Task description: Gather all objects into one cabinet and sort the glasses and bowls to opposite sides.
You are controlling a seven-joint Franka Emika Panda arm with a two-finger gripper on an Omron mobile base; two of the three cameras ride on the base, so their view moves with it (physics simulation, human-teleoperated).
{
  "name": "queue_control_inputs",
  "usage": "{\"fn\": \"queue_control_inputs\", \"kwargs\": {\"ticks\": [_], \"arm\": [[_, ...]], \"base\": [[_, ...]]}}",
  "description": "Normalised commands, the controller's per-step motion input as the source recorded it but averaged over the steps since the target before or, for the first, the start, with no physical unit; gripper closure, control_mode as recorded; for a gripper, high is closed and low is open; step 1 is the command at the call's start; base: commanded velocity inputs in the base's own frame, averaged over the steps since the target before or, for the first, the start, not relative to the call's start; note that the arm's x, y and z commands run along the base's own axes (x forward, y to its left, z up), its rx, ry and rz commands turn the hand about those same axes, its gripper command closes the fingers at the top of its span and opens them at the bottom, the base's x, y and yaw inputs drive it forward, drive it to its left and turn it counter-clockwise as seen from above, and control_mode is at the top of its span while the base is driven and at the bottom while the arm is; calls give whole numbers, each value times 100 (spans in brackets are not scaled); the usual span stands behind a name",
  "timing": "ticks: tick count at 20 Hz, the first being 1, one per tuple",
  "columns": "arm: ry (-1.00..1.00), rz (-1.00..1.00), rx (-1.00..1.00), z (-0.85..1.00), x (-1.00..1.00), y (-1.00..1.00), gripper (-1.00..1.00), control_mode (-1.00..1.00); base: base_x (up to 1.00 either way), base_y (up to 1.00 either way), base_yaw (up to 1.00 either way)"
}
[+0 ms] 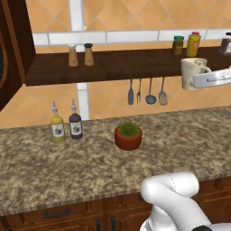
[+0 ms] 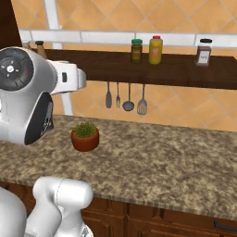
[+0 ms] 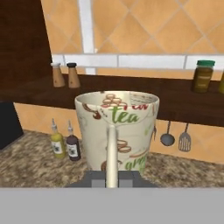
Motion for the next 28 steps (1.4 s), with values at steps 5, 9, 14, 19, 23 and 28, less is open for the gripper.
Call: {"fn": "queue_control_inputs", "kwargs": {"ticks": [5,9,14,19,23,28], "arm": [[0,-2,-13,-29,-17,0,100,-100],[0,-13,-14,-23,0,0,100,-100],[0,-21,-11,-10,0,0,100,-100],[0,-11,-1,-1,0,-6,100,-100],[0,-4,3,-18,0,-9,100,-100],[0,0,0,0,0,0,100,100]], "base": [[0,0,0],[0,0,0],[0,0,0],[0,0,0],[0,0,0],[-20,-6,-4]]}}
